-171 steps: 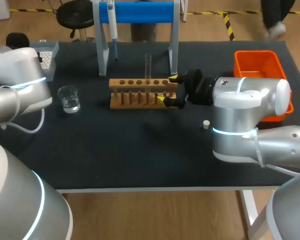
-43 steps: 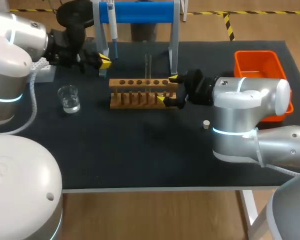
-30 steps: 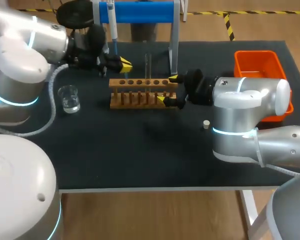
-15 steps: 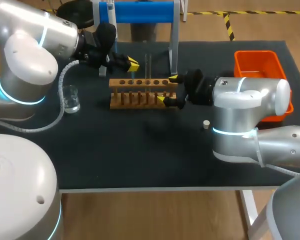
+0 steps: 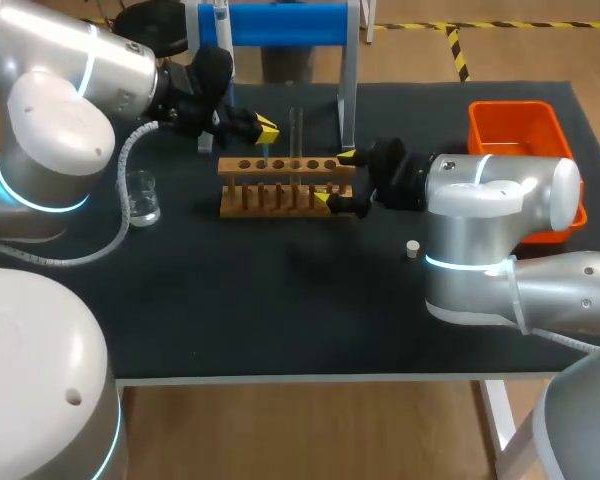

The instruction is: Invert the test tube, pick up the pipette, mount the tip to pipette, aspirate from beaker and dispense into the tube, eject the tip, return the pipette, and cap with the stopper.

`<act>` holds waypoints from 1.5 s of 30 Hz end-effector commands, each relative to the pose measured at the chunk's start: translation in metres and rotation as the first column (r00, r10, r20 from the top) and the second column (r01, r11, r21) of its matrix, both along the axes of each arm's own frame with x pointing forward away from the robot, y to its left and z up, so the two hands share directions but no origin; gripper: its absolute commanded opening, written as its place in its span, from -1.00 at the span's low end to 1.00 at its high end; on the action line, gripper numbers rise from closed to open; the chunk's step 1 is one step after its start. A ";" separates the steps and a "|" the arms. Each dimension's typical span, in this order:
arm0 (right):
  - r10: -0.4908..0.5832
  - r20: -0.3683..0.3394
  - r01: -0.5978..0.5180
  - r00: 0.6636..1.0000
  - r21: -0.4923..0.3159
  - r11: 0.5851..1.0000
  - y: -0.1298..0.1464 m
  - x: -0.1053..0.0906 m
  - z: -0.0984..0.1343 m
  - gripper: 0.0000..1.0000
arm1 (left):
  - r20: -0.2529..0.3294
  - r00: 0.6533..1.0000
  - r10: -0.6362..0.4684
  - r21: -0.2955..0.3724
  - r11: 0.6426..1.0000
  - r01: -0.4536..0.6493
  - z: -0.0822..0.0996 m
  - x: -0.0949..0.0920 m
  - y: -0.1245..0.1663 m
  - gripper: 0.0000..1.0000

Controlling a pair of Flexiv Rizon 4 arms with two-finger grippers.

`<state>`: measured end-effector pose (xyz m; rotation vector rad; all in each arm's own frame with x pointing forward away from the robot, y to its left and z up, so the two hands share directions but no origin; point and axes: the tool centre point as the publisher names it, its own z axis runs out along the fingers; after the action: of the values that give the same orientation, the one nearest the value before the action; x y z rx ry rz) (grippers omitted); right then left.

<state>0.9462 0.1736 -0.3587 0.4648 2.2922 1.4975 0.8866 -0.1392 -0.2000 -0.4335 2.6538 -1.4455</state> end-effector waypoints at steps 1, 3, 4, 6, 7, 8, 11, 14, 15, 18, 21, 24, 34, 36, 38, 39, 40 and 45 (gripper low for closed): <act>0.009 0.011 -0.009 1.000 0.021 1.000 -0.007 0.002 0.004 1.00 | -0.003 1.000 -0.002 0.002 1.000 0.002 0.001 0.000 0.001 -1.00; 0.018 0.030 -0.019 0.999 0.041 0.999 -0.015 0.002 0.010 1.00 | -0.003 1.000 -0.002 0.002 1.000 0.002 0.001 0.000 0.001 -1.00; 0.036 0.031 -0.038 0.999 0.056 0.998 -0.020 0.001 0.013 1.00 | -0.003 1.000 -0.002 0.002 1.000 0.002 0.001 0.000 0.001 -1.00; 0.057 0.048 -0.061 0.997 0.083 0.995 -0.029 -0.001 0.021 1.00 | -0.003 1.000 -0.002 0.002 1.000 0.002 0.001 0.000 0.001 -1.00; 0.076 0.054 -0.082 0.996 0.100 0.992 -0.033 -0.004 0.025 1.00 | -0.003 1.000 -0.002 0.002 1.000 0.002 0.001 0.000 0.001 -1.00; 0.102 0.055 -0.108 0.993 0.120 0.987 -0.038 -0.006 0.029 1.00 | -0.003 1.000 -0.002 0.002 1.000 0.002 0.001 0.000 0.001 -1.00; 0.158 0.069 -0.168 0.985 0.171 0.971 -0.048 -0.014 0.040 1.00 | -0.003 1.000 -0.002 0.002 1.000 0.002 0.001 0.000 0.001 -1.00; 0.229 0.083 -0.242 0.970 0.224 0.944 -0.054 -0.024 0.050 1.00 | -0.003 1.000 -0.002 0.002 1.000 0.002 0.001 0.000 0.001 -1.00; 0.263 0.080 -0.275 0.961 0.244 0.930 -0.055 -0.029 0.052 1.00 | -0.003 1.000 -0.002 0.002 1.000 0.002 0.001 0.000 0.001 -1.00; 0.319 0.067 -0.325 0.945 0.280 0.904 -0.055 -0.038 0.059 1.00 | -0.003 1.000 -0.002 0.002 1.000 0.002 0.001 0.000 0.001 -1.00; 0.365 0.058 -0.364 0.929 0.313 0.877 -0.053 -0.045 0.064 1.00 | -0.003 1.000 -0.002 0.002 1.000 0.002 0.001 0.000 0.001 -1.00; 0.406 0.045 -0.396 0.913 0.336 0.854 -0.049 -0.050 0.069 1.00 | -0.003 1.000 -0.002 0.002 1.000 0.002 0.001 0.000 0.001 -1.00; 0.464 0.008 -0.437 0.886 0.353 0.827 -0.025 -0.067 0.082 1.00 | -0.003 1.000 -0.002 0.002 1.000 0.002 0.001 0.000 0.001 -1.00; 0.473 0.012 -0.445 0.881 0.362 0.819 -0.020 -0.070 0.085 1.00 | -0.003 1.000 -0.002 0.002 1.000 0.002 0.001 0.000 0.001 -1.00; 0.480 0.015 -0.450 0.877 0.372 0.812 -0.016 -0.073 0.089 1.00 | -0.003 1.000 -0.002 0.002 1.000 0.002 0.001 0.000 0.001 -1.00; 0.485 0.022 -0.456 0.874 0.378 0.805 -0.012 -0.075 0.091 1.00 | -0.003 1.000 -0.002 0.002 1.000 0.002 0.001 0.000 0.001 -1.00; 0.488 0.024 -0.459 0.873 0.381 0.803 -0.010 -0.076 0.093 1.00 | -0.003 1.000 -0.002 0.002 1.000 0.002 0.001 0.000 0.001 -1.00; 0.496 0.039 -0.470 0.868 0.387 0.793 0.006 -0.081 0.099 1.00 | -0.003 1.000 -0.002 0.002 1.000 0.002 0.001 0.000 0.001 -1.00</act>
<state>0.8651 0.1700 -0.2598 -0.0024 2.2706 2.2442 0.8862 -0.1390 -0.2005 -0.4339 2.6510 -1.4474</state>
